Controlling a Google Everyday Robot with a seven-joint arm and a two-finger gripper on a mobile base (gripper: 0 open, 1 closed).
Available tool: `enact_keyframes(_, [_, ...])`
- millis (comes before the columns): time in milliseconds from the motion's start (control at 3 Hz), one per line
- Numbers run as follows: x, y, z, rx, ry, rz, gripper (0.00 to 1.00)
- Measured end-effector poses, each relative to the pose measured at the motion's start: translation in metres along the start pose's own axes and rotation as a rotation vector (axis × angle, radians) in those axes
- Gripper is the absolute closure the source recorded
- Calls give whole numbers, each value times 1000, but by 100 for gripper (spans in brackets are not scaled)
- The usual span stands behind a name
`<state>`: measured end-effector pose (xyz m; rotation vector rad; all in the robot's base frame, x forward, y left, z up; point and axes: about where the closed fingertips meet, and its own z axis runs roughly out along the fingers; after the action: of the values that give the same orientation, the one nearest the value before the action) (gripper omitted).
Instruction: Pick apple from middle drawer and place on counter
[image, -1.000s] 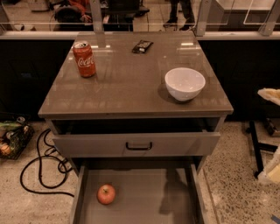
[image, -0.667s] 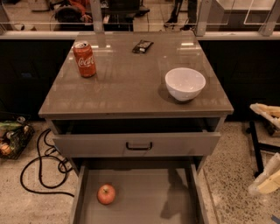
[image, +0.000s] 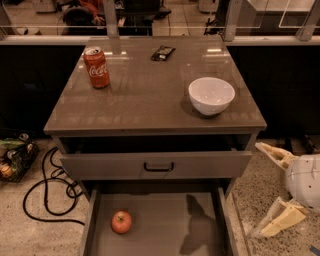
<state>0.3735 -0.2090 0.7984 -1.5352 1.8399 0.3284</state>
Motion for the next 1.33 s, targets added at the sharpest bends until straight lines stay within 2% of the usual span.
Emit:
enact_keyframes(667, [36,-7,47,3,-127,0,0])
enact_keyframes(1333, [67,8,101,-28,-228,1,0])
